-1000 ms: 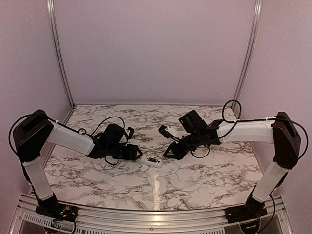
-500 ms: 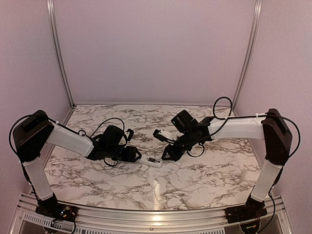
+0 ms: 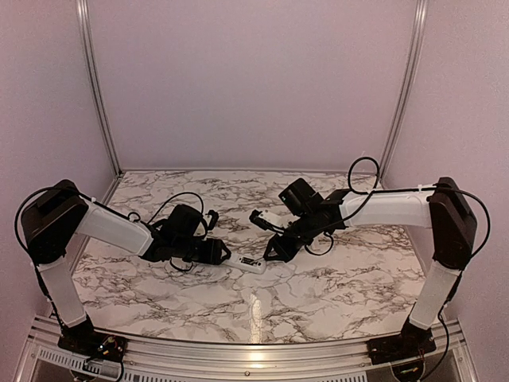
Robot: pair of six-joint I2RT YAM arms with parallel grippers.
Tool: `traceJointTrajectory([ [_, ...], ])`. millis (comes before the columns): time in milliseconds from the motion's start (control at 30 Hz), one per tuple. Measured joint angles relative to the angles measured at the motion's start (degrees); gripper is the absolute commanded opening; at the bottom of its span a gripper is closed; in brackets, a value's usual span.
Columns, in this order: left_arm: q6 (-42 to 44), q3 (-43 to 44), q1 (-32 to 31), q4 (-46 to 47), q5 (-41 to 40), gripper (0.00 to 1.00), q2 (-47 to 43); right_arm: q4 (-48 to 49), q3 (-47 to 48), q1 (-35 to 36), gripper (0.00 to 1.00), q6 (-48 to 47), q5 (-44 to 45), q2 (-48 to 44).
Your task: Unload the batteries from the remote control
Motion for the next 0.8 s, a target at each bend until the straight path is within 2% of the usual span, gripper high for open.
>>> traceJointTrajectory([
  [800,0.00,0.00,0.00,0.48,0.20,0.53,0.24,0.74,0.00,-0.81,0.00,-1.03,0.48,0.00],
])
